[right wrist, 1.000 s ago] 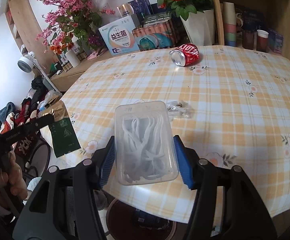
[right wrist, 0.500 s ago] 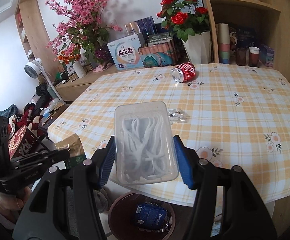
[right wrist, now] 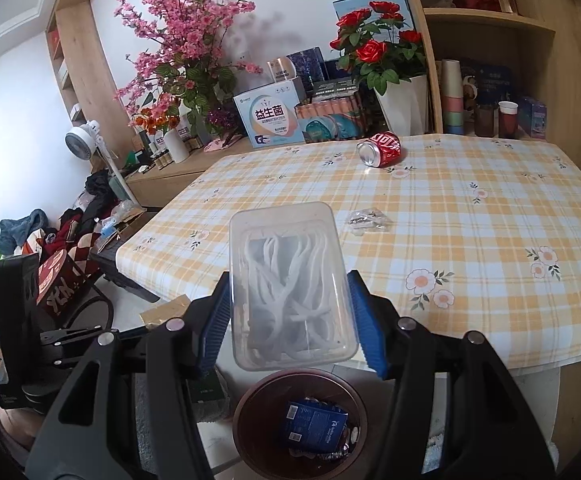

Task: Collect trash
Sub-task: 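Carry both items over the bin and open the left tool, then open the right tool over the bin to drop the clear box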

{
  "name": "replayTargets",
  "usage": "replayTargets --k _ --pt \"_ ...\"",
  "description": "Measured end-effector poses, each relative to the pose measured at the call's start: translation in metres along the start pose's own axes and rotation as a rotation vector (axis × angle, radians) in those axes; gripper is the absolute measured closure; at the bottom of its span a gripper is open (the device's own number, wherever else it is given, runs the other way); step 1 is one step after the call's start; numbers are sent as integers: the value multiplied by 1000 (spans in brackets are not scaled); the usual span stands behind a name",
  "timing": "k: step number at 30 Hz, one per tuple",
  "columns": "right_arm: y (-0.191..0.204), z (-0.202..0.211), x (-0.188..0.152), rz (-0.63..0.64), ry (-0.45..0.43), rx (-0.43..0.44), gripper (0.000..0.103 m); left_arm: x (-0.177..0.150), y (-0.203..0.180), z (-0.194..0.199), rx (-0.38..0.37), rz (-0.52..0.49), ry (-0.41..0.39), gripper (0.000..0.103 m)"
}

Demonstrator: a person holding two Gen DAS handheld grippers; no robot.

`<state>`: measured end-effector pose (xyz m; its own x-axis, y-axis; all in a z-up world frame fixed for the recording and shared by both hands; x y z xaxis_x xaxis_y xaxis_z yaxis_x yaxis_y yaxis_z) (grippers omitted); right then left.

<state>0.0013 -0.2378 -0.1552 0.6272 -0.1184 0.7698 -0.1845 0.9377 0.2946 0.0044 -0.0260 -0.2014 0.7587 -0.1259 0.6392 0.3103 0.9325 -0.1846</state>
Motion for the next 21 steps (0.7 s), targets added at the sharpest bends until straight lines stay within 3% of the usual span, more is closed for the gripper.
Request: replayTargets --k 4,6,10,12,15,21 --pt "2 3 -2 4 -1 2 45 -1 -3 0 -35 4 6 86" --pt "2 3 -3 7 -3 0 45 3 -3 3 -39 4 -15 60" --pt "5 6 -3 27 -2 -7 45 14 2 16 44 -7 -73 36" --pt "7 4 -3 40 7 -12 45 20 9 25 93 -5 -109 15" --pt "10 -1 -4 57 28 -13 45 28 22 39 124 -3 -166 8" --pt "21 -16 -6 95 71 -6 45 43 58 60 188 45 -210 6"
Point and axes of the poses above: each gripper's, at about its wrist camera, not at the fingertips, and z roughly against the way its jaws point, y to its left, x to its top, the point moved 1 cm from there along -z, roughly the way its jaws point, and after that the axes turned 1 degree about y, right-handed, at the moved point
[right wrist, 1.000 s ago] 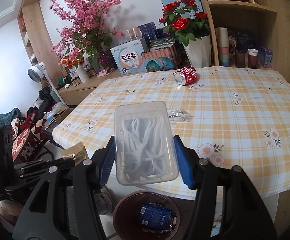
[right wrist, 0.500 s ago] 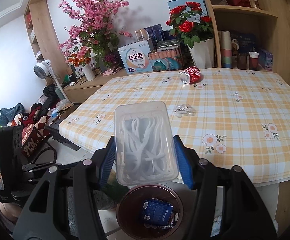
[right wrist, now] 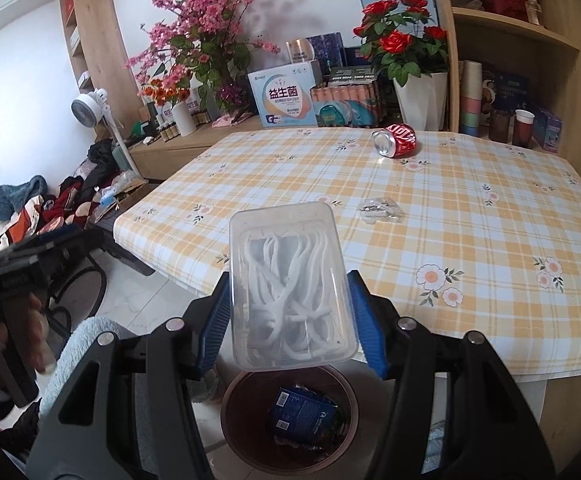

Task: Collect trash
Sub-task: 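Open the right tool over the bin to drop the clear box, then grasp the small clear plastic bag with the left tool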

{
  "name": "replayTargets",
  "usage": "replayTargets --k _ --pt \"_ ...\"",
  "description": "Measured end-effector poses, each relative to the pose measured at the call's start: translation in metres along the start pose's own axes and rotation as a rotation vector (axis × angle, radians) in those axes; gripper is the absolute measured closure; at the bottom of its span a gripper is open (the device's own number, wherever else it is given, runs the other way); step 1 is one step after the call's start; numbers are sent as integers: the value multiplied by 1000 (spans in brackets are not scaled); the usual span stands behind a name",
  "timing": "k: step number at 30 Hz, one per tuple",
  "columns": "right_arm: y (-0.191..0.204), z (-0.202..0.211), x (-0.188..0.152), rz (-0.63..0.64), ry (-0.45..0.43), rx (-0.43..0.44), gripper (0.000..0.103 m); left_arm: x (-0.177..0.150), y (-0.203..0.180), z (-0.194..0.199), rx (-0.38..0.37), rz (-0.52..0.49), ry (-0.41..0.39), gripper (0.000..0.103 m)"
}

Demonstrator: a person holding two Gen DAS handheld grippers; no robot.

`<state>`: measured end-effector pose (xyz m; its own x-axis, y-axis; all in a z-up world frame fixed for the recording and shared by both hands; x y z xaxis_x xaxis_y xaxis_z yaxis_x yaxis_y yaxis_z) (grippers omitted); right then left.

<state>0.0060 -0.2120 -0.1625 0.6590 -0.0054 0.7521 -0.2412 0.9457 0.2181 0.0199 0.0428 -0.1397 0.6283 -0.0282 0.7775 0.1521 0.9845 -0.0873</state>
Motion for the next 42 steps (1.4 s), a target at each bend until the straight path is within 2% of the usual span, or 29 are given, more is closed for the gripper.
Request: replayTargets --k 3,8,19,23,25,27,30,35,42 --pt "6 -6 0 20 12 2 45 6 17 2 31 39 -13 6" --pt "14 -16 -1 40 43 6 45 7 29 4 62 43 -20 6" --pt "24 -24 -3 76 80 18 43 1 30 2 52 53 -4 6" --pt "28 -23 -1 97 68 17 29 0 33 2 32 86 -7 6" --pt "28 -22 1 101 61 10 27 0 35 3 34 98 -13 6" --pt "25 -21 2 98 54 -13 15 1 34 4 39 93 -23 6" --pt "17 -20 5 80 44 -62 6 1 32 6 44 79 -37 6" --pt "5 -22 6 71 58 -131 6 0 31 4 31 85 -41 6" --pt "-8 -26 5 52 63 -161 6 1 28 -2 33 68 -43 6"
Point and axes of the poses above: each gripper's, at about its wrist camera, not at the fingertips, and z roughly against the way its jaws point, y to its left, x to its top, the point moved 1 cm from there along -z, roughly the way its jaws point, and after that the axes turned 1 degree about y, right-handed, at the moved point
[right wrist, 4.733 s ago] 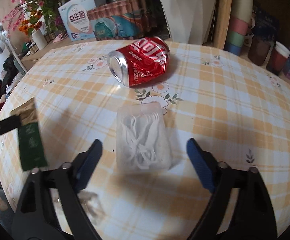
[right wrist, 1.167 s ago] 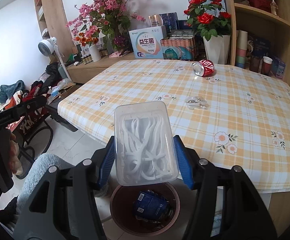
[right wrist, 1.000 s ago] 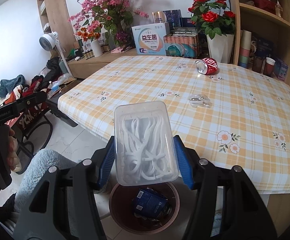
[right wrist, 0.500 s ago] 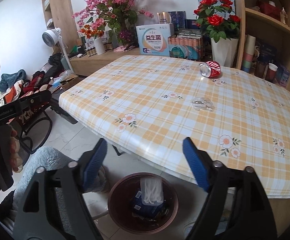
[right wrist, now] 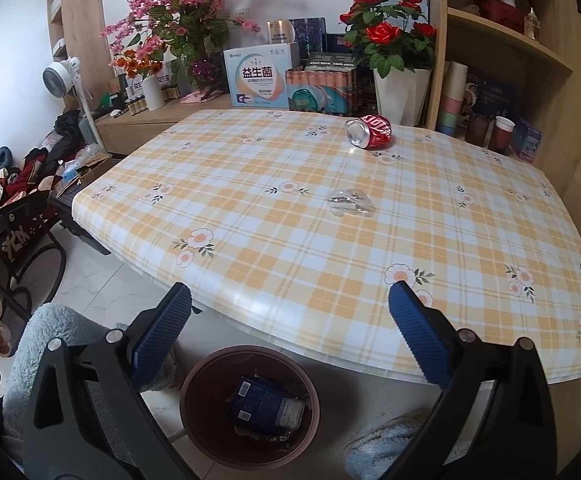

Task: Collect trash
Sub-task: 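Grasp the small clear plastic bag with the left tool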

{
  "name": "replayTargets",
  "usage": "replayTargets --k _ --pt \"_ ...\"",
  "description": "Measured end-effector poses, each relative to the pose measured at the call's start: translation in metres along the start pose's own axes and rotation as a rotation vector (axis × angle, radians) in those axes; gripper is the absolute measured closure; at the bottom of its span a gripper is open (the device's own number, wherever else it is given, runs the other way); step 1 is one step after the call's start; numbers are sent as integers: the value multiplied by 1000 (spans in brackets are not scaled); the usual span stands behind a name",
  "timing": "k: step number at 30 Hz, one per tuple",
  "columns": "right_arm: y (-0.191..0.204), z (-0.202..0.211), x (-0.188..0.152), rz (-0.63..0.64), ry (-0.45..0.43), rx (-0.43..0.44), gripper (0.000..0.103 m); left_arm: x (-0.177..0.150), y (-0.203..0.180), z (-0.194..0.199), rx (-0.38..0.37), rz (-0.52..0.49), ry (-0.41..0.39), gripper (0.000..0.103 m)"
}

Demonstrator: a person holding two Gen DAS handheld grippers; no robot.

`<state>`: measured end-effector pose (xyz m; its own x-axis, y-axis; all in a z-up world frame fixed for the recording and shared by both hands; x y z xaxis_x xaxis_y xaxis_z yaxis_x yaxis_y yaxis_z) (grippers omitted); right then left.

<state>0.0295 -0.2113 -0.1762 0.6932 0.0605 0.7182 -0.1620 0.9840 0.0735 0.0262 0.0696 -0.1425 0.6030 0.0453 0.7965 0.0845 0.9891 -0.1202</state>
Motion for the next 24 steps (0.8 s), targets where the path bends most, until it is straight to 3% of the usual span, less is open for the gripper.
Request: replayTargets --k 8,14,19,24 --pt "-32 -12 0 -24 13 -56 6 6 -13 -22 21 -59 26 6" --pt "-70 -23 2 -58 36 -112 6 11 -33 -46 -6 -100 59 6" --pt "-99 -32 5 -94 39 -132 6 17 -67 -77 -87 -186 100 6" --pt "-125 -52 14 -108 54 -127 6 28 -116 -126 -234 -352 124 6"
Point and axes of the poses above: each gripper's, at about its wrist camera, not at the fingertips, and z roughly against the way its jaws point, y to its left, x to its top, the point moved 1 cm from there along -z, roughly the way its jaws point, and after that the axes turned 1 degree about y, right-handed, at the moved point
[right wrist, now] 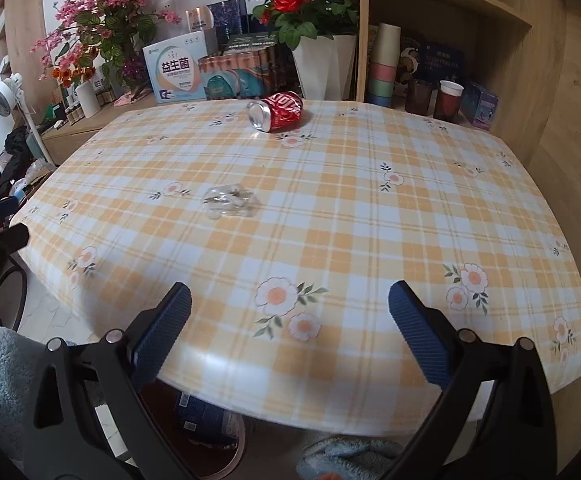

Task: Collect trash
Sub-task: 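Grasp the small clear plastic bag with the left tool, then grasp the crushed red Coca-Cola can with the right tool while the left holds the bag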

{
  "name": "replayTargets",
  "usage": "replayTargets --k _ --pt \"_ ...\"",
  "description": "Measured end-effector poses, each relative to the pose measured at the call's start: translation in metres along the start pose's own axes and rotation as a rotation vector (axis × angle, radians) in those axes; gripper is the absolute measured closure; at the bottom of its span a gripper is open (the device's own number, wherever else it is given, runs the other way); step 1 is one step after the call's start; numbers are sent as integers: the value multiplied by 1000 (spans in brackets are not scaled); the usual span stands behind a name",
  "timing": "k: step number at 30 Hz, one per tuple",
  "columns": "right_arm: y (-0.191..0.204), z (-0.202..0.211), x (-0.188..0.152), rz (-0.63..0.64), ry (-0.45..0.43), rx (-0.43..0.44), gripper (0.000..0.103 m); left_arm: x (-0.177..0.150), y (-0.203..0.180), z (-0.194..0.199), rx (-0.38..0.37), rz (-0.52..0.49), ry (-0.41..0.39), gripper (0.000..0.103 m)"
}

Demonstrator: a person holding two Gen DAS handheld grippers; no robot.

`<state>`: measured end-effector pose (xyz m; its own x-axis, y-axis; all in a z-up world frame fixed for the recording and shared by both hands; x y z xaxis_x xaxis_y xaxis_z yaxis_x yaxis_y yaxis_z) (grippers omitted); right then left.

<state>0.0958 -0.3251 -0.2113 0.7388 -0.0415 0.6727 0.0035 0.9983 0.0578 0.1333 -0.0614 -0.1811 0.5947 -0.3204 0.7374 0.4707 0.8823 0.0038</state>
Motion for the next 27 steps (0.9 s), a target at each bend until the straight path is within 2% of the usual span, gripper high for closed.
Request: replayTargets --k 4,8,12,16,17,19,20,21,23,27 --pt "-18 -21 14 -27 18 19 6 25 -24 -61 -35 -161 31 6" --pt "-32 -43 33 -26 43 23 6 45 -39 -125 -113 -229 78 6" --pt "-45 -64 49 -25 68 38 6 55 -54 -179 -112 -323 130 14" --pt "-59 -89 63 -43 99 41 6 61 -62 -215 -177 -347 189 16" --pt "-63 -95 67 -47 105 43 6 62 -64 -221 -181 -355 198 21" --pt "-67 -106 75 -46 120 46 6 62 -67 -232 -217 -363 235 40" --pt "-68 -110 78 -39 123 47 6 62 -67 -234 -239 -359 242 51" --pt "-67 -114 83 -26 125 45 6 63 -66 -233 -248 -350 242 68" --pt "-61 -122 94 24 126 48 6 64 -58 -233 -248 -312 242 79" --pt "-40 -135 124 165 80 56 7 70 -18 -218 -267 -144 188 84"
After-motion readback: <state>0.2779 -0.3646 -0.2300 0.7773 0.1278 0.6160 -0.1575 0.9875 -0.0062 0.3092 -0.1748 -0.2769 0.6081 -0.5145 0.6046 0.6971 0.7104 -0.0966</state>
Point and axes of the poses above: each gripper's, at about its wrist camera, not at the fingertips, and z roughly against the way its jaws point, y to its left, x to its top, the point moved 1 cm from there along -z, roughly the way its jaws point, and after that the axes turned 1 degree about y, right-handed, at the moved point
